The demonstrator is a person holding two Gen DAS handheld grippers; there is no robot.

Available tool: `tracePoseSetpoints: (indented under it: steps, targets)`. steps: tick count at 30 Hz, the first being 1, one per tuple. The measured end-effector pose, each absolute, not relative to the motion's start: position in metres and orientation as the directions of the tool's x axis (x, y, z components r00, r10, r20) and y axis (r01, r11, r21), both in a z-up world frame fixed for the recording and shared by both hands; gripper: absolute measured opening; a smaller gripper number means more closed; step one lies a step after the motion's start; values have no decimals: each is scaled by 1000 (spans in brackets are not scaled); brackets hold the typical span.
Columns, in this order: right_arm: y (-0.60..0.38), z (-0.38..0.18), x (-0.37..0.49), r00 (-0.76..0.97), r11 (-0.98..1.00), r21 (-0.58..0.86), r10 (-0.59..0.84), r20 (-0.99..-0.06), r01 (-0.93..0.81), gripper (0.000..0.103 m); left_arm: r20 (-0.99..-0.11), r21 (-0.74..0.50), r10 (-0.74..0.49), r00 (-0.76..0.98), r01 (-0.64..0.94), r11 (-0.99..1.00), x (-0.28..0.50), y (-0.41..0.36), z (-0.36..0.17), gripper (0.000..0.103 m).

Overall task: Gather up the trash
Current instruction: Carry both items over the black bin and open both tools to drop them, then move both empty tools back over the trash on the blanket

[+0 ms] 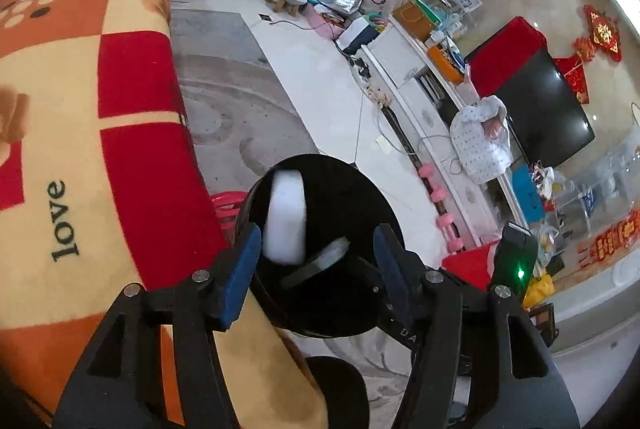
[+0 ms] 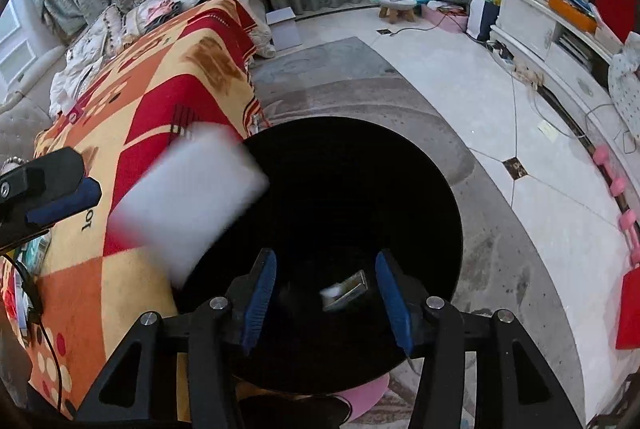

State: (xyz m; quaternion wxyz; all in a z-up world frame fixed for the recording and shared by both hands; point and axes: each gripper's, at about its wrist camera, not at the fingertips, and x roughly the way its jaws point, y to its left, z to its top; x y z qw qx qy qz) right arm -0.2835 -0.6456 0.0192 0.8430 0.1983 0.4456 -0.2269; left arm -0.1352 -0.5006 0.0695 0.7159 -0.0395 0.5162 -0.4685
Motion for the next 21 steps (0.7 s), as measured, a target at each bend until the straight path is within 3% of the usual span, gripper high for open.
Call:
tracePoseSetpoints:
  steps: [18,21]
  targets:
    - [-606,31,-259,528,873,119,-172,-832,472,52,-760,-280,-569,313,633,722,-134,-442,87,57]
    - [-590,40,-252,544,889,115,-164,-823,443,64,-759,-253,-543,359,607,754,-133,-426,92,57]
